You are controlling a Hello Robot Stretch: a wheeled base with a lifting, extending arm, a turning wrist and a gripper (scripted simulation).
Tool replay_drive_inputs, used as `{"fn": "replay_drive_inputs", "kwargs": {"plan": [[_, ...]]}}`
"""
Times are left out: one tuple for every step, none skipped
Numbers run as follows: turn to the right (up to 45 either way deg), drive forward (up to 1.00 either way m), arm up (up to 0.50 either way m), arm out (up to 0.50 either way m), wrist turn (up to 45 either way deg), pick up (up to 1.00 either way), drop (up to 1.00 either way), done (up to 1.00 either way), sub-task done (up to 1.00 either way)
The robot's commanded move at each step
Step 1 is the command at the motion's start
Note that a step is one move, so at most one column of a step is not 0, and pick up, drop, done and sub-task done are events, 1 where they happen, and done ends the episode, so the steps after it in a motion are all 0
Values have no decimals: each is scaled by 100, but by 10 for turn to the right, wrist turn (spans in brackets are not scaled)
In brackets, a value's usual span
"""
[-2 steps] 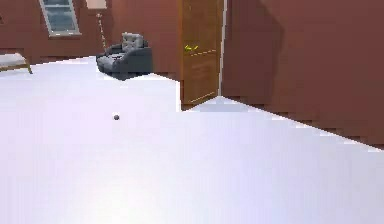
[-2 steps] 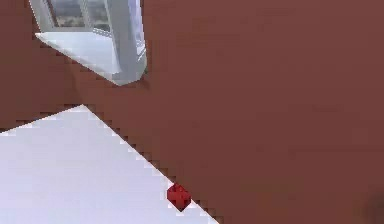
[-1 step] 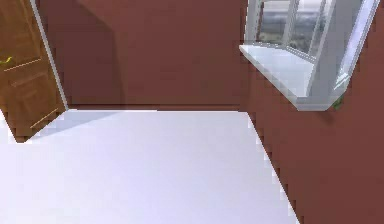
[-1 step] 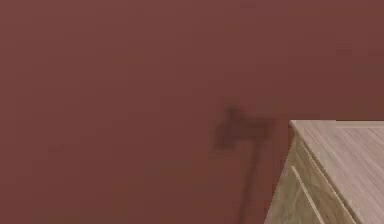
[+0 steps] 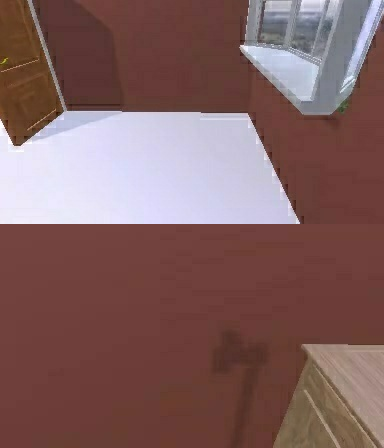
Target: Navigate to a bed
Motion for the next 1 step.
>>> {"fn": "replay_drive_inputs", "kwargs": {"plan": [[-450, 0, 0, 0, 0, 0, 0, 0, 0]]}}
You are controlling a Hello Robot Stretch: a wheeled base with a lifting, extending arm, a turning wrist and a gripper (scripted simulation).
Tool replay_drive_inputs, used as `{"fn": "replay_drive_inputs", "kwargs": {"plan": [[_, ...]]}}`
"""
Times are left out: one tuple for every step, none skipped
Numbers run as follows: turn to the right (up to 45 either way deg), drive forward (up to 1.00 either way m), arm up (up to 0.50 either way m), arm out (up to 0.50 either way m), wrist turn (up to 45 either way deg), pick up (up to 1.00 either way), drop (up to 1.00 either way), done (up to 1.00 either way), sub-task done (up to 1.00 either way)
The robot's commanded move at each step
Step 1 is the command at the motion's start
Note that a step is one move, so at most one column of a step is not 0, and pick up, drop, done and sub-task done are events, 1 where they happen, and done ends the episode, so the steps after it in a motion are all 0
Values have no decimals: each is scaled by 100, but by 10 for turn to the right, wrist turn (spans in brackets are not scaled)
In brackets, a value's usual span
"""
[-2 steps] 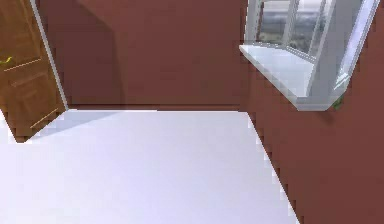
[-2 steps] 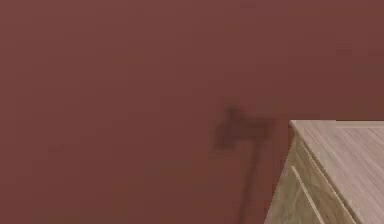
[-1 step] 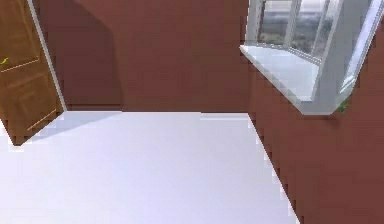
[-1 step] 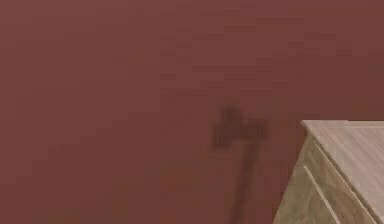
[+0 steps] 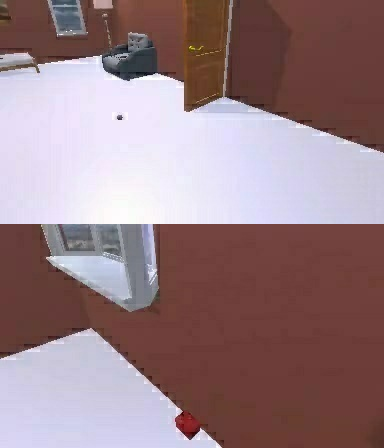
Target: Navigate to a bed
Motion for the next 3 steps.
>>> {"fn": "replay_drive_inputs", "kwargs": {"plan": [[-420, 0, 0, 0, 0, 0, 0, 0, 0], [0, 100, 0, 0, 0, 0, 0, 0, 0], [0, 80, 0, 0, 0, 0, 0, 0, 0]]}}
